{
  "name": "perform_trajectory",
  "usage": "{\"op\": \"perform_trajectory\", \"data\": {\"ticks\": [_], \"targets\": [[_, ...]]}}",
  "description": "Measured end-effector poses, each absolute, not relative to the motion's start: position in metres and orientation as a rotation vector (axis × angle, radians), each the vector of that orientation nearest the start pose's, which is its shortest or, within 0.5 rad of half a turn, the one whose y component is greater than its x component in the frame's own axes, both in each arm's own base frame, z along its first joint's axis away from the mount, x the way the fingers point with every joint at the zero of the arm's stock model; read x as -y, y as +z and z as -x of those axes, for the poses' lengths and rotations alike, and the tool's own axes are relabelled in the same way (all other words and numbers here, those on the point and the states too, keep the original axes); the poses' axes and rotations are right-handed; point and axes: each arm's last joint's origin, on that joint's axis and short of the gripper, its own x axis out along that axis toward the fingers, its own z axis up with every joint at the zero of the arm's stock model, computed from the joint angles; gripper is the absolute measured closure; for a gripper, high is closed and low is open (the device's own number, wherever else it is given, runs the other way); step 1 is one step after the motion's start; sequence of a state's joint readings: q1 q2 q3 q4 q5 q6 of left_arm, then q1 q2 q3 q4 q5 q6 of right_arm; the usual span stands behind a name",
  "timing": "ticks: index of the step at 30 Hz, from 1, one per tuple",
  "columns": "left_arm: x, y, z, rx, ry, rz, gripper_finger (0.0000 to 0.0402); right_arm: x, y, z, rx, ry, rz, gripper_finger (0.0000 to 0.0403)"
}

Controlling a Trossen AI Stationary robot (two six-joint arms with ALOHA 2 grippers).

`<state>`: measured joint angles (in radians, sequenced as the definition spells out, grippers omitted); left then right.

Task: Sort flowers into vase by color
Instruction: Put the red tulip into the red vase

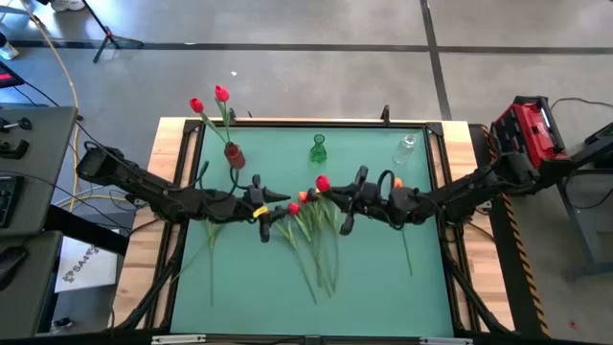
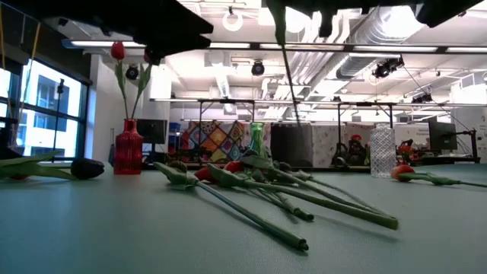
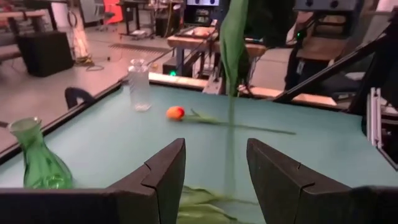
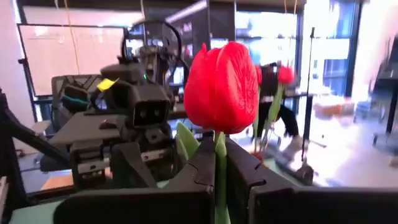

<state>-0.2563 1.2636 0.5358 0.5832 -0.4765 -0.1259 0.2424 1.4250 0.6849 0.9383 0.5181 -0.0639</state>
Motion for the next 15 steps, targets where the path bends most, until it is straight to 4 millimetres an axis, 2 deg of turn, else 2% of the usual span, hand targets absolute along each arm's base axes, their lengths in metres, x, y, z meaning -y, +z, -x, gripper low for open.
{"op": "perform_trajectory", "data": {"ticks": [6,11,15], "targets": [[0.043,0.224,-0.252,-0.112,0.25,0.074,0.0243,-0.059,0.276,-0.285,0.303,-0.179,0.055,0.0403],[0.04,0.229,-0.255,-0.053,0.216,0.075,0.0243,-0.054,0.279,-0.289,0.314,-0.1,0.016,0.0403],[0.038,0.224,-0.265,-0.035,0.187,0.07,0.0243,-0.049,0.28,-0.297,0.315,-0.088,0.008,0.0403]]}}
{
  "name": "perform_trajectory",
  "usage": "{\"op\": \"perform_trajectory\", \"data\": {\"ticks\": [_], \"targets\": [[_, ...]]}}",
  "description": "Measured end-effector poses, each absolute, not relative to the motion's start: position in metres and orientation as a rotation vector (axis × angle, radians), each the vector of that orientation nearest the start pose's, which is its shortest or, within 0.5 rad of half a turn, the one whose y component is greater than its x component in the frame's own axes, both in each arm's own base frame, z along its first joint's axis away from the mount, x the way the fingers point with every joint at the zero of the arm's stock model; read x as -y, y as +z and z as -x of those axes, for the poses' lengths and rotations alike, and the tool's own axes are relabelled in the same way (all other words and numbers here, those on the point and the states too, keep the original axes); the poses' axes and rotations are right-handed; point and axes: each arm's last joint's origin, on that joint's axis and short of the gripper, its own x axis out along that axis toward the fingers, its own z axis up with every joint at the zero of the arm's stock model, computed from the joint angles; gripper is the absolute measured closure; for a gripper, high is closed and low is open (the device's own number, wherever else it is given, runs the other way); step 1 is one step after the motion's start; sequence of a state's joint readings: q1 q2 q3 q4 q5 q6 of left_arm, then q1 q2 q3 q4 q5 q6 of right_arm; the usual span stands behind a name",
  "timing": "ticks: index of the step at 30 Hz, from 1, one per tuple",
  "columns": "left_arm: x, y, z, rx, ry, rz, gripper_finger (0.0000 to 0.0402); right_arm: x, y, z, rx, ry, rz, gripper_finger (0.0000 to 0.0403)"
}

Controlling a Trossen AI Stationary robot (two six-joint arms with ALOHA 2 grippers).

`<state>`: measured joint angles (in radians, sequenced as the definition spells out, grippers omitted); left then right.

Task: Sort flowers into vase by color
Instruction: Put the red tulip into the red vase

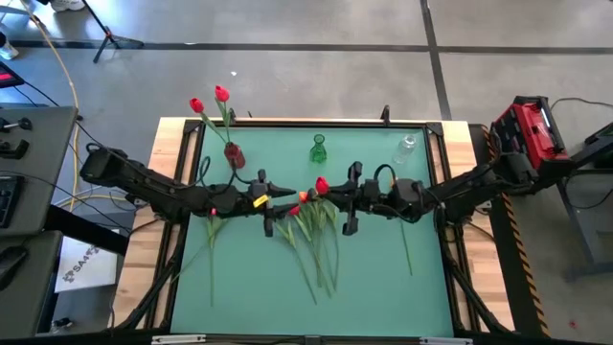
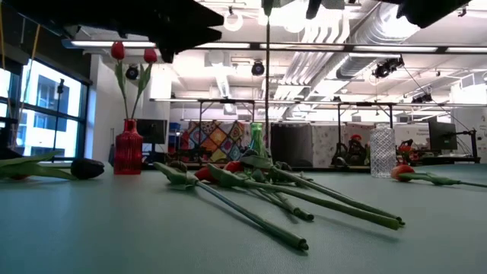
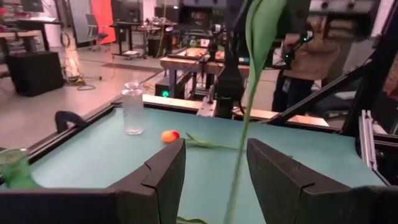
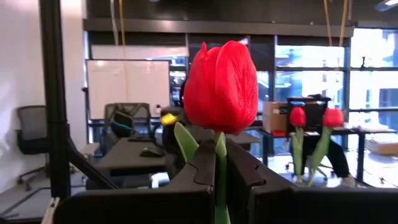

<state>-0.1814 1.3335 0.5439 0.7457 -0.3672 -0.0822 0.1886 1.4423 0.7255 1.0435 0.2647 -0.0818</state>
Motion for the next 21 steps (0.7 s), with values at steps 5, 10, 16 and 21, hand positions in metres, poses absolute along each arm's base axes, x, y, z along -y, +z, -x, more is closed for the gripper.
{"op": "perform_trajectory", "data": {"ticks": [5,10,16,21], "targets": [[0.036,0.216,-0.285,-0.071,0.19,0.071,0.0243,-0.048,0.286,-0.311,0.33,-0.017,0.015,0.0403],[0.038,0.216,-0.3,-0.078,0.17,0.058,0.0244,-0.049,0.284,-0.325,0.279,0.012,0.025,0.0403],[0.041,0.213,-0.307,-0.095,0.117,0.048,0.0257,-0.048,0.282,-0.329,0.262,-0.073,0.031,0.0403],[0.04,0.21,-0.306,-0.118,0.135,0.069,0.0262,-0.046,0.282,-0.329,0.244,-0.144,0.076,0.0403]]}}
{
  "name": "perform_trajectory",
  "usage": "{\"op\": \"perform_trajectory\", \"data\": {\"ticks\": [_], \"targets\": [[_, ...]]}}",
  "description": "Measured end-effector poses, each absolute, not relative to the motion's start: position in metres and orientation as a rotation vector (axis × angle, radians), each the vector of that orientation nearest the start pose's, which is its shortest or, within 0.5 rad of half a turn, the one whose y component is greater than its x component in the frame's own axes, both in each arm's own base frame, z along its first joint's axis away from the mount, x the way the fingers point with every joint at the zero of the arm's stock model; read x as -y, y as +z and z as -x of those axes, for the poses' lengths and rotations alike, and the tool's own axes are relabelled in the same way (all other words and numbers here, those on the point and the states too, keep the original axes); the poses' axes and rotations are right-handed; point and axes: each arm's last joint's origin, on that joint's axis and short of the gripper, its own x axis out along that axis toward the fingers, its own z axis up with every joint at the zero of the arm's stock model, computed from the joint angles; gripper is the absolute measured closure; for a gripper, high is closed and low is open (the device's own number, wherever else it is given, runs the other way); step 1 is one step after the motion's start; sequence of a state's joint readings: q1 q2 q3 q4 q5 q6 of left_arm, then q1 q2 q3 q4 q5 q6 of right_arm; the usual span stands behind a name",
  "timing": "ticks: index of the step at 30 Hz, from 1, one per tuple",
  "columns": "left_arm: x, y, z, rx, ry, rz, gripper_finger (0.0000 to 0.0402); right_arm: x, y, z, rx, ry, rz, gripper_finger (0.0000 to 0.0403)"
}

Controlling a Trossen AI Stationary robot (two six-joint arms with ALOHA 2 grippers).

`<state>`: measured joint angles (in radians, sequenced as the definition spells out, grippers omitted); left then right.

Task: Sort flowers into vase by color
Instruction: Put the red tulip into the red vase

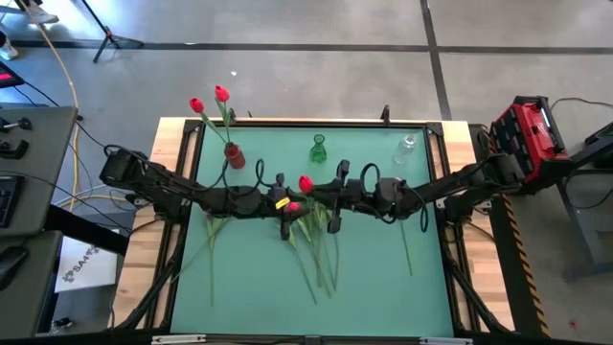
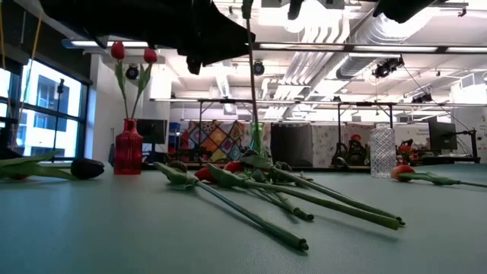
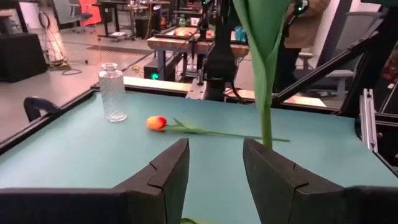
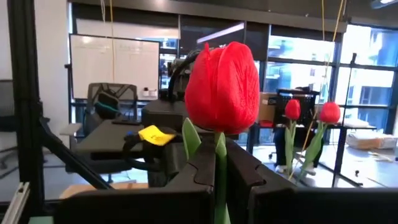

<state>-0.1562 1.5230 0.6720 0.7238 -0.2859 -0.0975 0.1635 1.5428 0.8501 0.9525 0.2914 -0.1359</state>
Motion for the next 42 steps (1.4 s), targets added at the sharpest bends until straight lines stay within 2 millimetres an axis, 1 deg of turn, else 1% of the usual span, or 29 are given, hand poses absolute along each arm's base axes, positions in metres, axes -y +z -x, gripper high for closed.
{"op": "perform_trajectory", "data": {"ticks": [4,8,14,18,21,28,31,35,42], "targets": [[0.037,0.21,-0.306,-0.124,0.156,0.072,0.025,-0.045,0.289,-0.324,0.249,-0.162,0.1,0.0403],[0.034,0.211,-0.304,-0.136,0.187,0.069,0.0222,-0.045,0.293,-0.319,0.215,-0.181,0.12,0.0403],[0.026,0.22,-0.302,-0.11,0.19,0.077,0.0182,-0.044,0.292,-0.317,0.174,-0.206,0.132,0.0403],[0.02,0.221,-0.302,-0.105,0.178,0.083,0.0177,-0.039,0.294,-0.318,0.202,-0.184,0.107,0.0403],[0.016,0.221,-0.303,-0.1,0.151,0.102,0.0194,-0.035,0.295,-0.318,0.214,-0.177,0.104,0.0403],[0.016,0.225,-0.304,-0.058,0.122,0.087,0.0273,-0.029,0.298,-0.319,0.246,-0.131,0.068,0.0403],[0.017,0.227,-0.304,-0.038,0.081,0.084,0.0296,-0.029,0.298,-0.319,0.253,-0.131,0.067,0.0403],[0.017,0.227,-0.304,-0.036,0.077,0.072,0.0312,-0.029,0.299,-0.319,0.259,-0.115,0.069,0.0403],[0.017,0.233,-0.305,0.019,0.068,0.078,0.0316,-0.03,0.299,-0.319,0.263,-0.093,0.07,0.0403]]}}
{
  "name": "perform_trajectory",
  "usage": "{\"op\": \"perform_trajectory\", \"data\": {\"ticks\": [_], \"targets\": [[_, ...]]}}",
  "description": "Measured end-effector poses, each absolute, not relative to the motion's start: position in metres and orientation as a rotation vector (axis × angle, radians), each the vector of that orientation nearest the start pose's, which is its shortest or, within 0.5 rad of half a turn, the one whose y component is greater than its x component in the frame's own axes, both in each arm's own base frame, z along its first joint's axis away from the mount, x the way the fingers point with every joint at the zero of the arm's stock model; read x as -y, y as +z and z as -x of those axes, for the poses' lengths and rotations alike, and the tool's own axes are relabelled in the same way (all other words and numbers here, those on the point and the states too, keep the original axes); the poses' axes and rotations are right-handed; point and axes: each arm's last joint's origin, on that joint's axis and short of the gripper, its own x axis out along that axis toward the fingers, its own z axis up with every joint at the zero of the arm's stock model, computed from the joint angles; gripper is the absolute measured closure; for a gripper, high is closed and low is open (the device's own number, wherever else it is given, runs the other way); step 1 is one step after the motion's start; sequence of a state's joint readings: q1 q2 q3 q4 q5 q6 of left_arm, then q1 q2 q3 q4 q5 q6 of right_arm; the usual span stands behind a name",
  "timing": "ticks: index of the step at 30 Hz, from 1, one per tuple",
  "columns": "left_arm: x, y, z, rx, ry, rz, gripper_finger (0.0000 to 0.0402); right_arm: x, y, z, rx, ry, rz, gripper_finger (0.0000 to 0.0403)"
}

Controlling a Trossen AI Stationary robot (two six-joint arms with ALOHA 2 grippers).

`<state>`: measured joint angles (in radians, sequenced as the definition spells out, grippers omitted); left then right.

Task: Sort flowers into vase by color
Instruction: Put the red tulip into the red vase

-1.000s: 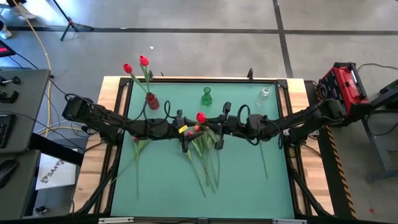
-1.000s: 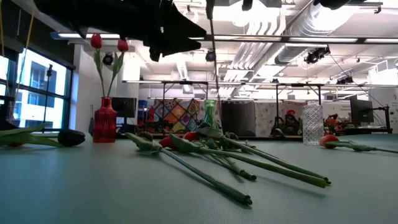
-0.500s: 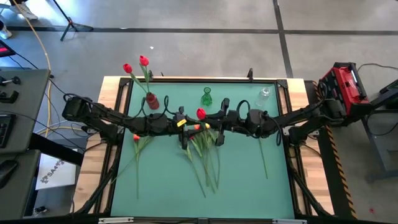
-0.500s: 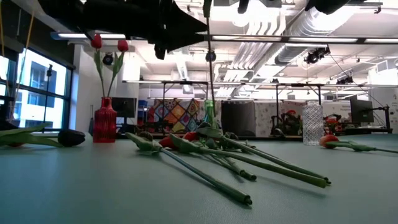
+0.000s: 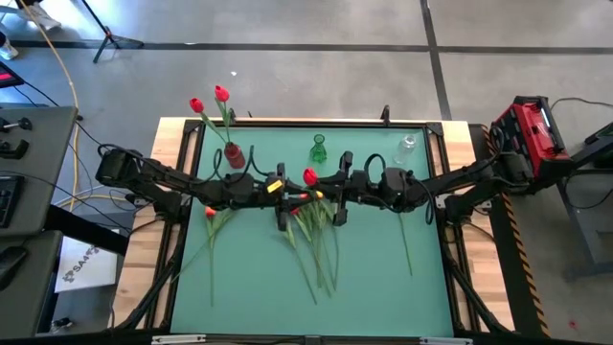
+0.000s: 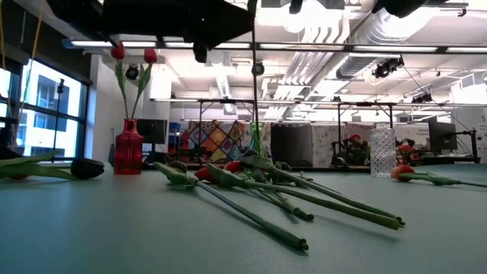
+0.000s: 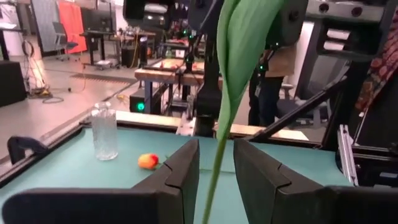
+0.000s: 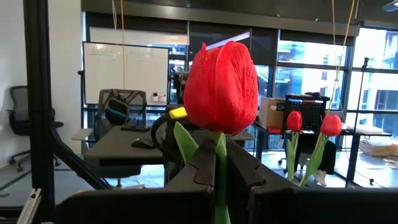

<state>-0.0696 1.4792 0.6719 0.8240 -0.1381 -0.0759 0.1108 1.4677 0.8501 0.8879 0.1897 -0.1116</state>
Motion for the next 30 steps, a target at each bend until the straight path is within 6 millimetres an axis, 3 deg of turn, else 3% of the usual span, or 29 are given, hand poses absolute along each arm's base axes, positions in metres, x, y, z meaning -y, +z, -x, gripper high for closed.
{"op": "perform_trajectory", "data": {"ticks": [10,18,24,30], "targets": [[0.015,0.243,-0.312,0.038,0.018,0.076,0.032,-0.03,0.3,-0.318,0.272,-0.094,0.071,0.0403],[0.014,0.238,-0.312,-0.015,0.02,0.057,0.0395,-0.03,0.298,-0.319,0.257,-0.105,0.053,0.0392],[0.012,0.245,-0.303,-0.064,0.099,0.03,0.0399,-0.026,0.301,-0.313,0.205,-0.211,0.033,0.0328],[0.005,0.273,-0.271,-0.106,0.292,-0.019,0.0401,-0.024,0.307,-0.295,0.083,-0.354,-0.059,0.0253]]}}
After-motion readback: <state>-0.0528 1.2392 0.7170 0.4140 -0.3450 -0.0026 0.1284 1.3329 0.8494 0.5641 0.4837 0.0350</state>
